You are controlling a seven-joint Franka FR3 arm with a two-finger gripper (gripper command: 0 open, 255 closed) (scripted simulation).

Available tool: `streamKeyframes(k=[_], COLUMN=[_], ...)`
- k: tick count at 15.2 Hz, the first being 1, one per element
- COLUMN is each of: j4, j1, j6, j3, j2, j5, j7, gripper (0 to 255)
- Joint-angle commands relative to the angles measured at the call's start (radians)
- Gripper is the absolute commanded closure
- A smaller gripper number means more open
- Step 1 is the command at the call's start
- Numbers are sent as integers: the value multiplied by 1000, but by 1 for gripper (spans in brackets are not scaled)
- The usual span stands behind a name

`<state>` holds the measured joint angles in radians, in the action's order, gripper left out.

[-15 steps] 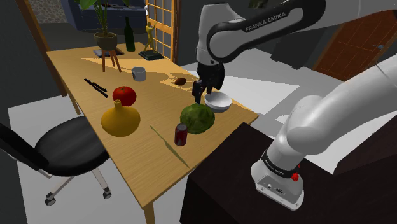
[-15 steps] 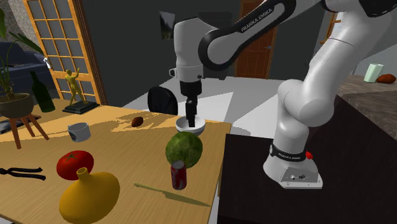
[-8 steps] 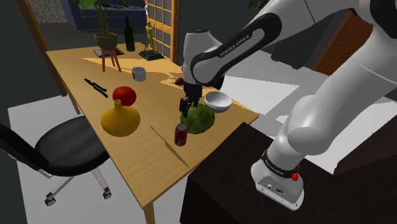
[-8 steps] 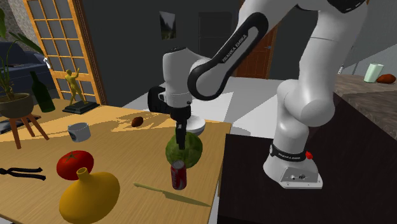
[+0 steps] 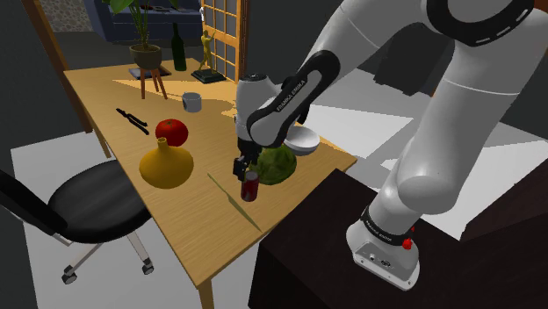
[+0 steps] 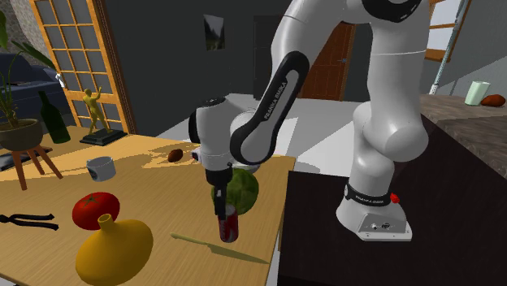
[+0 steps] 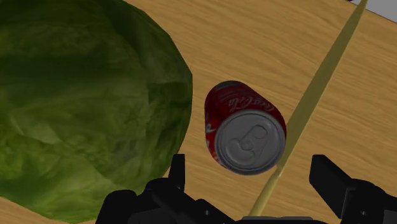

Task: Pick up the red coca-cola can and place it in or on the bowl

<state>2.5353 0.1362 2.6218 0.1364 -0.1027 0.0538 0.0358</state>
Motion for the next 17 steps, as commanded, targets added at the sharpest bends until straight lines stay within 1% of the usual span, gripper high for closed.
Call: streamKeyframes(k=[1,6,14,15,17], j4=[1,-1,-1,6,8], j1=[3,7,5,8,5], j6=[32,96,96,98,92], j3=[-1,-10,-8,-6,-5], j2=[-30,-97,-97,-92,-84], j5=[11,37,38,38,33], j7=[10,29,29,35,28], gripper=[0,0,0,255,255])
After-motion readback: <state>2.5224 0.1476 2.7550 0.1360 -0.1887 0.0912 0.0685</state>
